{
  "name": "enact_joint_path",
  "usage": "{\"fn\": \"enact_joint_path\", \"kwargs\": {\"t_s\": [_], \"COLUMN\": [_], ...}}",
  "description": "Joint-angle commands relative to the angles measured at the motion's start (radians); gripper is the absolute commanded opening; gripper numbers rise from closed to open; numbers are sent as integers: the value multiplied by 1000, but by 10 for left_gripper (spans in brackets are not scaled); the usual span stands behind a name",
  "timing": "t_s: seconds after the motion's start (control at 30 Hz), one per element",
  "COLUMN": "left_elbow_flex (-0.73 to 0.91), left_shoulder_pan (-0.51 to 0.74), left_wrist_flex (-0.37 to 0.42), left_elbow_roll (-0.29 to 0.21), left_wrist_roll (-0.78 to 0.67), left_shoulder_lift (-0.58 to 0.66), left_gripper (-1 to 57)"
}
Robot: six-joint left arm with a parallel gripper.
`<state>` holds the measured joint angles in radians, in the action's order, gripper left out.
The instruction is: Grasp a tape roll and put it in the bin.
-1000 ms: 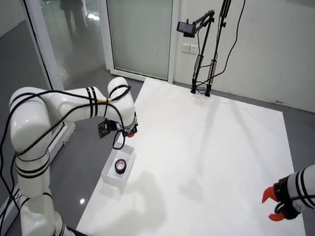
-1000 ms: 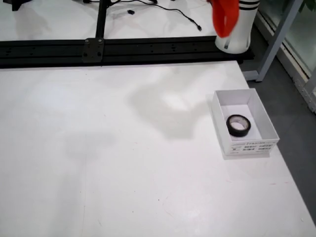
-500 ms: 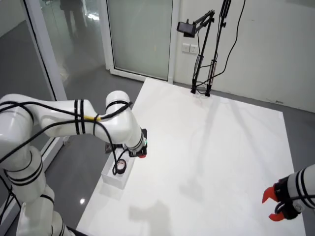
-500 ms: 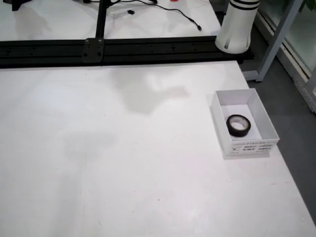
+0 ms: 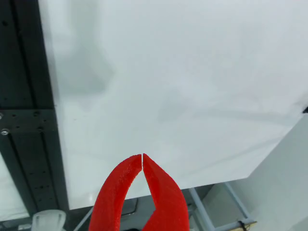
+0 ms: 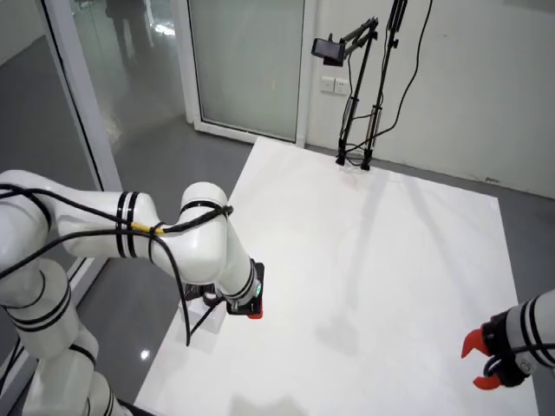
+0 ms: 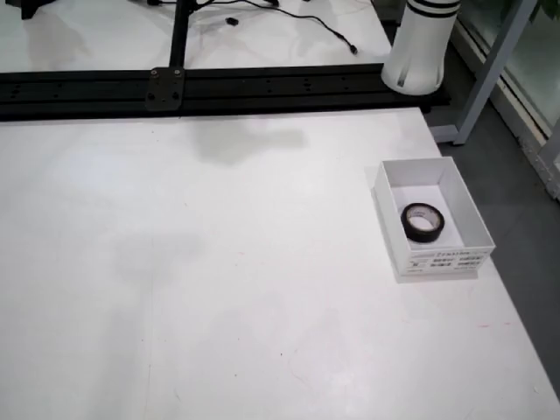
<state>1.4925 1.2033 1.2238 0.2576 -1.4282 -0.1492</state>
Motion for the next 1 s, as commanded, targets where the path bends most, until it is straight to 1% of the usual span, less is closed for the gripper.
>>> {"fn": "enact_joint_path", "kwargs": {"t_s": [0.03, 1.0], "left_elbow_flex": [0, 0], "left_shoulder_pan": [67, 38], "left_wrist_flex": [14, 14], "left_elbow_roll": [-40, -38], "left_wrist_roll": [0, 0], "left_shoulder_lift": [11, 10], "left_gripper": [-5, -5]}}
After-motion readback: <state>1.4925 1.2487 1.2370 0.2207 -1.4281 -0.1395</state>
